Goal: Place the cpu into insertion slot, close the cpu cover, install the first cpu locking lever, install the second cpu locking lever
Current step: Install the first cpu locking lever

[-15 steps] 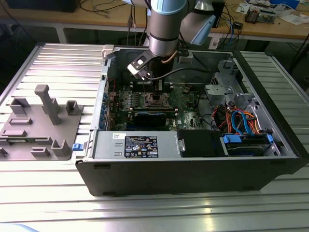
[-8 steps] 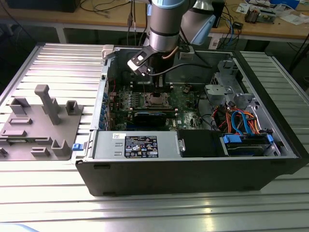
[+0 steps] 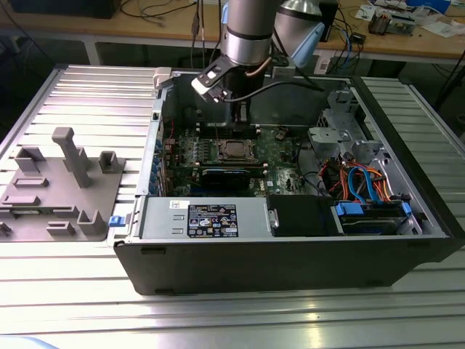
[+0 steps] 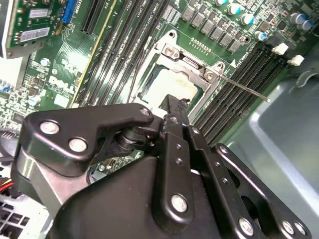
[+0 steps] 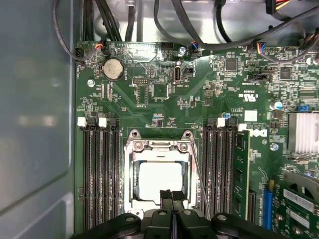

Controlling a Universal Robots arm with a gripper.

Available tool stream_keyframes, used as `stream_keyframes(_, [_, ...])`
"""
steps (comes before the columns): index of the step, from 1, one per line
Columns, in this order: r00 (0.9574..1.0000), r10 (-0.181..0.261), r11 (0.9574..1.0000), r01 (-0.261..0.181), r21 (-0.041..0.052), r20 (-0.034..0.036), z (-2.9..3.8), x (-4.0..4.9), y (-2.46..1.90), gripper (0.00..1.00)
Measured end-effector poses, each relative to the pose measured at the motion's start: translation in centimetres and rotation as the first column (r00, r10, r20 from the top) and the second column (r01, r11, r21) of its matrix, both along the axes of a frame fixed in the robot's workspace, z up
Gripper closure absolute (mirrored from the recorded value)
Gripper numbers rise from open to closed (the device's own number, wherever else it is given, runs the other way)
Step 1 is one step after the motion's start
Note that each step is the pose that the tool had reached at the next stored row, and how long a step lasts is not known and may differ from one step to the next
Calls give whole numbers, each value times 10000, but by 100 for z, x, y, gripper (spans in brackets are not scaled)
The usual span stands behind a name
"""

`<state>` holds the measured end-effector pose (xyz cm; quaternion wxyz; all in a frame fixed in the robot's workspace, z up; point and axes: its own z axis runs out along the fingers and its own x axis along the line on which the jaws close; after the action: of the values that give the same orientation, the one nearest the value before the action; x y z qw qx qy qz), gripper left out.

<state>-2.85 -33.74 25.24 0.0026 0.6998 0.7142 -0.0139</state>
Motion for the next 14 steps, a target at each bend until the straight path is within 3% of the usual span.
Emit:
stream_keyframes(6, [10000,7,10000,-7,-29,8,26,0,0,89])
stream_keyframes(10, [9986,532,9986,-532,-31,7,26,0,0,89])
stream_keyframes(12, [9952,978,9952,-978,-30,8,26,0,0,89])
stream_keyframes(14, [9867,1627,9867,-1627,-29,7,26,0,0,89])
